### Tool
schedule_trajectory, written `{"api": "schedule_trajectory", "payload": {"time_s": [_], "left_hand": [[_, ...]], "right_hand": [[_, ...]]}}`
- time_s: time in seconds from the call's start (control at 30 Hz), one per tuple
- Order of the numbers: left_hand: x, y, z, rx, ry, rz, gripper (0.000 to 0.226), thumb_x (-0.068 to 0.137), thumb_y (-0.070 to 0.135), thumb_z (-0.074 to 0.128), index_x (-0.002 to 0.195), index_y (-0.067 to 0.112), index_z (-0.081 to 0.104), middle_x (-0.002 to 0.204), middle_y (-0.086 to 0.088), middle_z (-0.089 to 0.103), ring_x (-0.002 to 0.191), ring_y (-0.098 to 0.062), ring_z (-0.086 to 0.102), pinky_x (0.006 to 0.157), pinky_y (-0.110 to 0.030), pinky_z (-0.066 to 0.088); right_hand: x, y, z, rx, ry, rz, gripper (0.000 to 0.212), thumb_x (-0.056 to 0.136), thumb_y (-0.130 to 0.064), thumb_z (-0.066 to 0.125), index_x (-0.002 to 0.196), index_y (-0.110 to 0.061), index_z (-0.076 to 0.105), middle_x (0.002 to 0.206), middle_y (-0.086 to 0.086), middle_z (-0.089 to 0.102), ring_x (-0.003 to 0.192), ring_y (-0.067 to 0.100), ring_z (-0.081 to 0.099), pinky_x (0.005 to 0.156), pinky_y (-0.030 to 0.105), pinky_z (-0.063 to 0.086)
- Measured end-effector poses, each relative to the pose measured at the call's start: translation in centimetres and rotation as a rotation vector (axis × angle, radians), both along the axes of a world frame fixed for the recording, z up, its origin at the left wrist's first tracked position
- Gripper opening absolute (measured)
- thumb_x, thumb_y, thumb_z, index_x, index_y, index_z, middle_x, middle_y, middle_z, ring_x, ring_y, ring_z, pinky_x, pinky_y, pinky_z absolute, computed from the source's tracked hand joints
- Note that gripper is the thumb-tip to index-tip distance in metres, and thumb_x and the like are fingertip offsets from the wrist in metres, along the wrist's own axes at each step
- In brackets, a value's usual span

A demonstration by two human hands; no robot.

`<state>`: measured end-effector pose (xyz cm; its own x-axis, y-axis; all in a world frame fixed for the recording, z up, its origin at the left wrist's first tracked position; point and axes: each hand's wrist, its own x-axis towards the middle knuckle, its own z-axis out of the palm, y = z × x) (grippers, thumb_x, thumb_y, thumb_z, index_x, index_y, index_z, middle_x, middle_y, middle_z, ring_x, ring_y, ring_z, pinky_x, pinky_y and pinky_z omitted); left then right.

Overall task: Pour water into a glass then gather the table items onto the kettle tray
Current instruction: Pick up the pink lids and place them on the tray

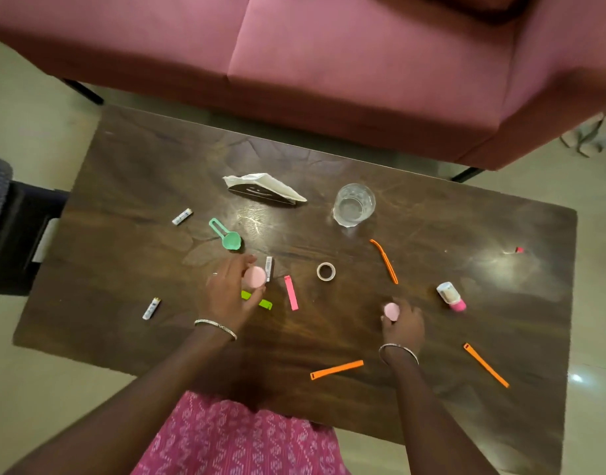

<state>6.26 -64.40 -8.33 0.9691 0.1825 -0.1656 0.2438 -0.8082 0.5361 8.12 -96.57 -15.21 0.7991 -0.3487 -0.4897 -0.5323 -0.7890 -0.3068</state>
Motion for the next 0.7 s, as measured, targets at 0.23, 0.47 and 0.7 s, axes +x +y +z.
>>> {"api": "schedule_trajectory", "payload": {"time_s": [0.23,0.47,0.7], "left_hand": [[-2.6,-1.7,3.5,-0.012,-0.087,0.048,0.034,0.072,0.038,0.061,0.099,0.017,0.058,0.097,0.004,0.062,0.082,-0.024,0.064,0.066,-0.040,0.050],[-5.6,-1.1,9.7,-0.082,-0.154,0.130,0.044,0.070,0.039,0.055,0.103,0.013,0.065,0.099,-0.003,0.062,0.084,-0.028,0.065,0.071,-0.043,0.051],[-10.4,4.0,14.5,-0.126,-0.248,0.306,0.039,0.071,0.013,0.077,0.108,0.011,0.067,0.100,-0.002,0.062,0.086,-0.022,0.065,0.076,-0.031,0.048]], "right_hand": [[-1.1,2.1,4.0,0.128,-0.140,-0.045,0.041,0.079,-0.016,0.073,0.118,-0.011,0.062,0.112,0.013,0.062,0.105,0.029,0.058,0.084,0.033,0.043],[-4.1,7.9,10.8,0.280,-0.346,-0.014,0.036,0.069,-0.010,0.079,0.101,-0.011,0.062,0.101,0.006,0.064,0.091,0.028,0.064,0.077,0.039,0.053],[-6.8,17.7,15.8,0.443,-0.439,0.200,0.031,0.068,-0.004,0.077,0.095,-0.010,0.066,0.094,0.005,0.062,0.084,0.026,0.063,0.073,0.045,0.055]]}}
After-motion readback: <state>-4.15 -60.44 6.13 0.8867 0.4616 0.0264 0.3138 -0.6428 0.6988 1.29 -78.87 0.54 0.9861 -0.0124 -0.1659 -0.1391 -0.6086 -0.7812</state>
